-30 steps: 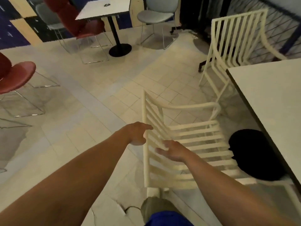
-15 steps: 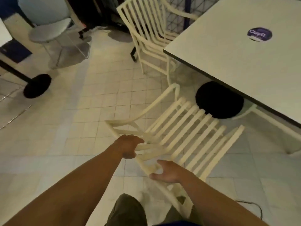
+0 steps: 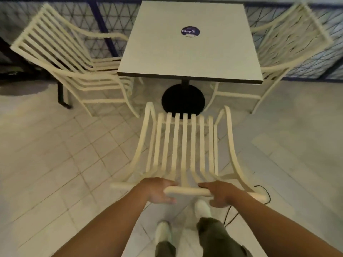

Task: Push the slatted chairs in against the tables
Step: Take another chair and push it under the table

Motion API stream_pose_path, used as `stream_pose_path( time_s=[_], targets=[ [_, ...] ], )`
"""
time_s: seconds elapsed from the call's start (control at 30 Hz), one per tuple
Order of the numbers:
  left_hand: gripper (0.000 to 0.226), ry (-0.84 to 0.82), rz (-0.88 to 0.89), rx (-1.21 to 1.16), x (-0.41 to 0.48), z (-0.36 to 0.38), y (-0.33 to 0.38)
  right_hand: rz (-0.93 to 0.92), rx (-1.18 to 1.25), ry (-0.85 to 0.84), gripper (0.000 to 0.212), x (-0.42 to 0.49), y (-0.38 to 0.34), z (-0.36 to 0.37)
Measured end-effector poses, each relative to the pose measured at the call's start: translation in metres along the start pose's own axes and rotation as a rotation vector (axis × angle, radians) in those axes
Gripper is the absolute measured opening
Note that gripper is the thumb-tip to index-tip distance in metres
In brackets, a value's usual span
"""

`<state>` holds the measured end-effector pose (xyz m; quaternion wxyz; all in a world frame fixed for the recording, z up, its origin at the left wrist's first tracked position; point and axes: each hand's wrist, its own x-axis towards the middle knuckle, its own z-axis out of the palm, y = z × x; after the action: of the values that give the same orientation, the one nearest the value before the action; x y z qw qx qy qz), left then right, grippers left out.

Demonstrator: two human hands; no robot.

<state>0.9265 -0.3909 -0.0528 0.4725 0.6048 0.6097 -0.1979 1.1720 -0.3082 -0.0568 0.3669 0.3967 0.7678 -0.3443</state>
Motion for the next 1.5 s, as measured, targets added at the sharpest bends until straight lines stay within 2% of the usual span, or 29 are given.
stream_pose_path(
  time_s=[0.17, 0.37, 0.67, 1.03, 1.5],
  targets=[
    [0.075, 0.048, -0.033, 0.126, -0.001, 0.002, -0.010, 0.055, 0.000, 0.089, 0.081, -0.015, 0.010, 0.001],
    [0.085, 0.098, -0.066, 0.169, -0.001, 0.003, -0.005, 0.026, -0.043, 0.211, 0.074, -0.017, 0.022, 0.007],
    [0.091, 0.140, -0.111, 0.164, 0.001, 0.002, -0.005, -0.073, -0.061, 0.084, 0.087, -0.006, 0.030, -0.007],
    [0.094, 0.166, -0.144, 0.167, 0.014, -0.035, -0.030, -0.066, -0.051, 0.105, 0.089, 0.022, 0.015, -0.041],
    [0.088, 0.216, -0.033, 0.223, 0.050, -0.114, -0.088, 0.007, 0.022, 0.215, 0.083, 0.071, -0.015, -0.103]
  ],
)
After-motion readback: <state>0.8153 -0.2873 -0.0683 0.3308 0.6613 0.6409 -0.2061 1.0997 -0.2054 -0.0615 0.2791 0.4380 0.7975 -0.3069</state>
